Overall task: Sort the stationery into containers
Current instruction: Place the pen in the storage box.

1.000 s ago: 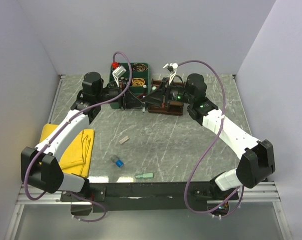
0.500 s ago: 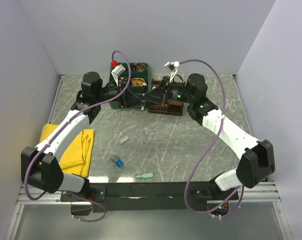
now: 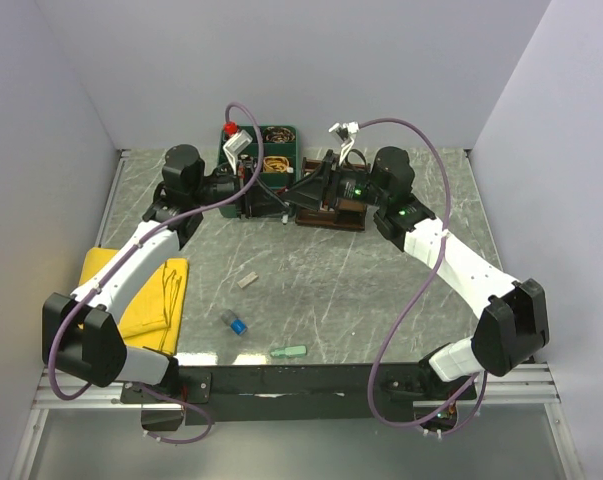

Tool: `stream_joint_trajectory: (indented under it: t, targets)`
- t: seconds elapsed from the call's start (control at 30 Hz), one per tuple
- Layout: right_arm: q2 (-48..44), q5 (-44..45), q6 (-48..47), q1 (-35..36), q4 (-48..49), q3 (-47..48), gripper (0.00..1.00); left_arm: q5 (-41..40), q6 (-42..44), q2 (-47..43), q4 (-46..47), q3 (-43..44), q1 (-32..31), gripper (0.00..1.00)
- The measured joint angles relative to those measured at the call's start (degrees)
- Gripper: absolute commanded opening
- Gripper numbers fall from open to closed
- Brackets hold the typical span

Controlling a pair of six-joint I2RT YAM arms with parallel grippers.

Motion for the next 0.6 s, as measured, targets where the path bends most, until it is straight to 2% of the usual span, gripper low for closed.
stream_joint_trajectory:
  t: [0.27,0.6]
  targets:
    - [-3.3,-1.3,-8.8,-0.4,-6.7,0.0,0.56,1.6,2.9,-0.7,-3.3,0.0,-0.9,0.01]
    - [-5.5,-2.6,-7.5,-1.0,-4.4,0.0,0.61,2.0,3.0,-1.3,-3.4,-0.1,-0.9,0.01]
